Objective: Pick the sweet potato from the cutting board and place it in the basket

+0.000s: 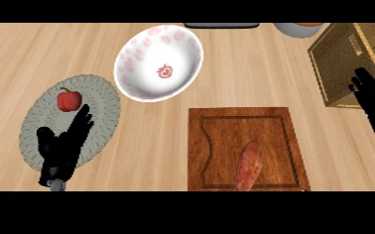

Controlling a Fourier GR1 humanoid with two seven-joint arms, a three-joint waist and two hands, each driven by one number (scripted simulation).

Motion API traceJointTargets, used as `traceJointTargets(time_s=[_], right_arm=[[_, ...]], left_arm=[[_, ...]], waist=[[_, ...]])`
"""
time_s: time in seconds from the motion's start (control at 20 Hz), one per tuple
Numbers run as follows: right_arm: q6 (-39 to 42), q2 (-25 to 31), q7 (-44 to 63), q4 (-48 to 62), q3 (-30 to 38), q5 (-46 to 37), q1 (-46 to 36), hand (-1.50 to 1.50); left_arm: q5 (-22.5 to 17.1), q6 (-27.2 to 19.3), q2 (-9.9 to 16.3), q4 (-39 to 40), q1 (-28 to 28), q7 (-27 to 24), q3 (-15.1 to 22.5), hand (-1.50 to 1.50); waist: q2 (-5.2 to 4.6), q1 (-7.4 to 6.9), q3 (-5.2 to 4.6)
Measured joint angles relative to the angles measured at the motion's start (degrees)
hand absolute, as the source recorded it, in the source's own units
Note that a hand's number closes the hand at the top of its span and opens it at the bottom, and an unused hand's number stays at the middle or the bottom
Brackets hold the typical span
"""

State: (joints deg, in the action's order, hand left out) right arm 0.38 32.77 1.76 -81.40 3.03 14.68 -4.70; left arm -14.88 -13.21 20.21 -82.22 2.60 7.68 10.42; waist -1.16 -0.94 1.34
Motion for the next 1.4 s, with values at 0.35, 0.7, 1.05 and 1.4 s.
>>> traceJointTargets(time_s=[0.35, 0.7, 1.05, 1.4], right_arm=[[-1.9, -6.5, -4.7, -6.9, -3.5, -1.3, 0.9, 1.5], [-15.6, -22.3, -10.9, -14.9, -21.6, -18.1, 4.1, -1.5], [-29.7, -23.6, 5.9, -17.7, -28.4, -43.2, 5.7, -1.5], [-18.6, -14.4, 27.6, -25.5, -27.2, -58.8, 5.7, -1.5]], left_arm=[[3.1, 4.9, 4.2, -5.1, -7.6, -5.7, 0.1, 0.0], [4.1, 8.7, 4.9, -7.2, -11.2, -8.8, 1.7, 0.0], [4.3, 9.8, 5.5, -7.3, -11.6, -9.4, 1.1, 0.0], [4.4, 9.9, 5.7, -7.6, -11.3, -9.2, 0.8, 0.0]], waist=[[1.41, 1.58, -1.1], [1.59, 1.46, -1.44], [1.83, 2.21, -1.77], [2.1, 3.18, -2.08]])
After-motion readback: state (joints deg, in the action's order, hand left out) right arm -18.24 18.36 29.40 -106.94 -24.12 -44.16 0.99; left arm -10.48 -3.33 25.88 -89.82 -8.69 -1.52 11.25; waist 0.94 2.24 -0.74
